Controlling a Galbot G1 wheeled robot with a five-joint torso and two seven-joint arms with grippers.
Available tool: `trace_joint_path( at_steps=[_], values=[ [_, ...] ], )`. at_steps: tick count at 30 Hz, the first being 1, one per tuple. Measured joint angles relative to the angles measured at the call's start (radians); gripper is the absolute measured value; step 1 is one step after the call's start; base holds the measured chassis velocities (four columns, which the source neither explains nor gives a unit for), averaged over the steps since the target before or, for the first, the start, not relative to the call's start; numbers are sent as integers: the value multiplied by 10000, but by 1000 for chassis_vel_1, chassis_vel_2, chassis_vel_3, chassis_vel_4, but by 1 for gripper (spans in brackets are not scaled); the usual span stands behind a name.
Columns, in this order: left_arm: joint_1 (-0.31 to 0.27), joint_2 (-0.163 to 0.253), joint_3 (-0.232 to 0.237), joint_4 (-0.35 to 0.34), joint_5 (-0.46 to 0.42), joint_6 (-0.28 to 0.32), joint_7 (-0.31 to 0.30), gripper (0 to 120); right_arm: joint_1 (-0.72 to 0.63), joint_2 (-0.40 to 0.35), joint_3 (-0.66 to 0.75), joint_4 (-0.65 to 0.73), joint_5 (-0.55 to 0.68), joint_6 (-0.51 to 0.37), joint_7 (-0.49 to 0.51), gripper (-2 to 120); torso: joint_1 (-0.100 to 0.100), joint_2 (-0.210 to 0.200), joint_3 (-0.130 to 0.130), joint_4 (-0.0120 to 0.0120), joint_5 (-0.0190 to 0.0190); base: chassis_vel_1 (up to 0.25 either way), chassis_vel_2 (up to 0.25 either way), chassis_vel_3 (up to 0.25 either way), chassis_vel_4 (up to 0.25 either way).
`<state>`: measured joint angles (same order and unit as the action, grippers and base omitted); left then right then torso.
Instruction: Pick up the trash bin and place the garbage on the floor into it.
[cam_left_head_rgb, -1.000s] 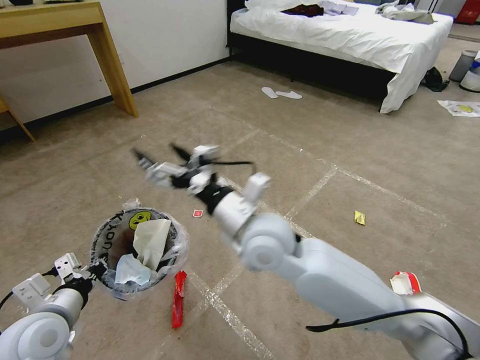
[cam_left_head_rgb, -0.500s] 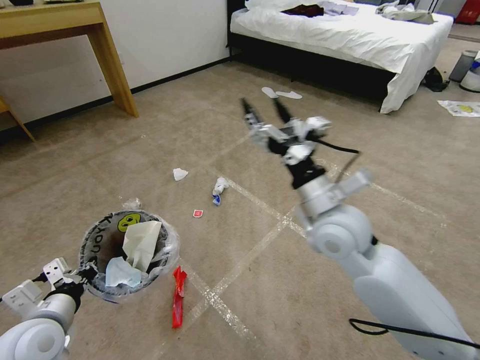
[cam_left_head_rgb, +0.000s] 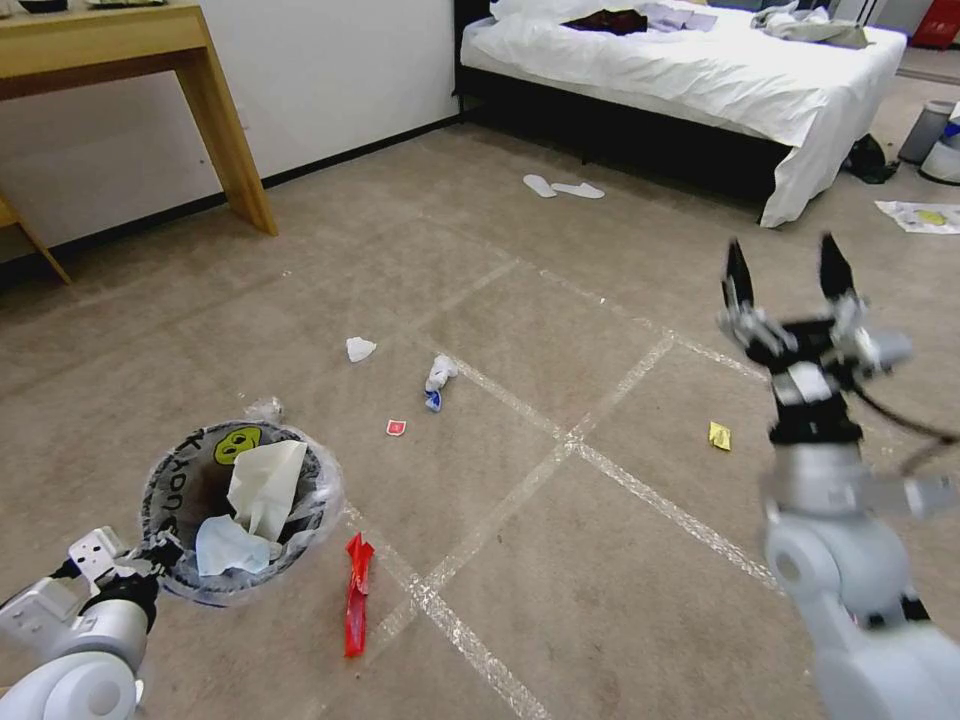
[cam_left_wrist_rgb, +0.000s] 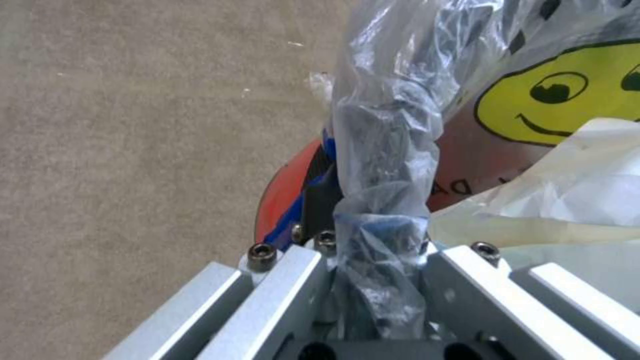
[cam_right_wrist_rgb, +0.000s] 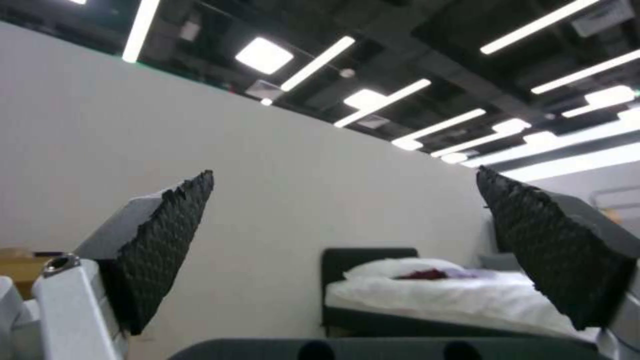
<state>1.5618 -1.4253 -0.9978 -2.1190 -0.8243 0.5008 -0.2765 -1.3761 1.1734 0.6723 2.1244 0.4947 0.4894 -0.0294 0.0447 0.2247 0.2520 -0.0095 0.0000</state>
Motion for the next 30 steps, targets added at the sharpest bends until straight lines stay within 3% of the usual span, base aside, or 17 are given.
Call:
trace_joint_path(
  at_steps=[14,30],
  values=[
    [120,-171,36,-417,173,-152,86,0,-353,460,394,-117,-228,-38,400,100,0,0,1,3,-1,0,0,0,0],
    [278,-86,-133,-540,187,-261,150,0,-650,712,375,213,-480,-127,671,100,0,0,1,3,-1,0,0,0,0]
  ],
)
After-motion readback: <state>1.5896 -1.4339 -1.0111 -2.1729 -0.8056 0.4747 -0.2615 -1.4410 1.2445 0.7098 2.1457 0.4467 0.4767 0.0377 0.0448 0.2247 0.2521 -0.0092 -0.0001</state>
